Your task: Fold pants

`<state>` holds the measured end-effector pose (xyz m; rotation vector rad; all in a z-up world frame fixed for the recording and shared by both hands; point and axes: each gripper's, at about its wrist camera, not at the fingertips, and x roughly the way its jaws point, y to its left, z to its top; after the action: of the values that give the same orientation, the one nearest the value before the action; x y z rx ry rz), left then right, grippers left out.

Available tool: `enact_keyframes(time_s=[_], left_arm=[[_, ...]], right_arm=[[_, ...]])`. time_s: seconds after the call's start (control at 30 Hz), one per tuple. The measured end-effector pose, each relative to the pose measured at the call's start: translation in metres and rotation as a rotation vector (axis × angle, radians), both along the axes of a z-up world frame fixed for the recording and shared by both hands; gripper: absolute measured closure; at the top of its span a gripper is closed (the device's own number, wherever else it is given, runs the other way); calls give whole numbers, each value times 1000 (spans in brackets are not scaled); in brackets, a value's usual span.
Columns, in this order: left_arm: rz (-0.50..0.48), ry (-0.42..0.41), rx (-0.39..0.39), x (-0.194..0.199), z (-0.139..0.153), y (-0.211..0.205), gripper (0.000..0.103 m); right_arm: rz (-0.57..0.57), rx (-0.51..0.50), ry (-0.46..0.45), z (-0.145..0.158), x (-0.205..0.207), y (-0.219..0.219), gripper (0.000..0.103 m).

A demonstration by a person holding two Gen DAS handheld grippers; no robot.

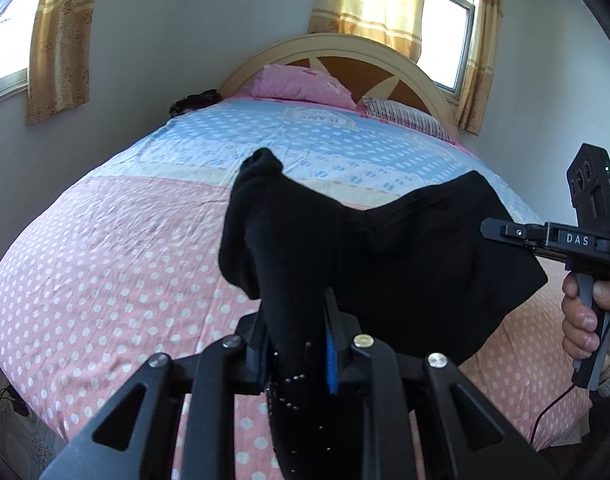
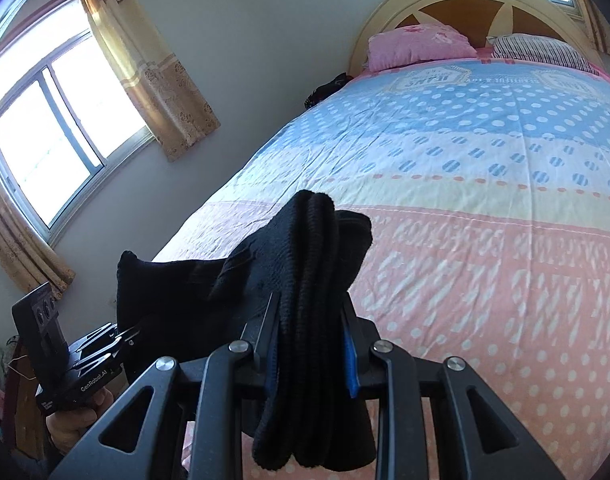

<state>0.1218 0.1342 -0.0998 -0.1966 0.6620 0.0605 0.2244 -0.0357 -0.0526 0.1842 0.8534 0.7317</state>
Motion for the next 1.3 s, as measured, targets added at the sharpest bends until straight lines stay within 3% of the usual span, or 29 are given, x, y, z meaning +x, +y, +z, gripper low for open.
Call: enact_keyframes(time_s=[0.37,1.03,1.13,1.2,1.3], left_arm=[[64,32,-15,-5,-18,30,82],[80,107,-34,3,-45,42,80],[93,126,-6,6,-52,43,72],[106,138,15,7,-57,42,60],[131,136,56,5,-61,40,50]], right_arm=[[38,-9,75,-34,28,42,77],[33,-34,135,-67,57,50,76],[32,-76,153,-76,62,54,74],[13,-123,166,-86,67,55,70],[-1,-155,172,-96,71,54,56]])
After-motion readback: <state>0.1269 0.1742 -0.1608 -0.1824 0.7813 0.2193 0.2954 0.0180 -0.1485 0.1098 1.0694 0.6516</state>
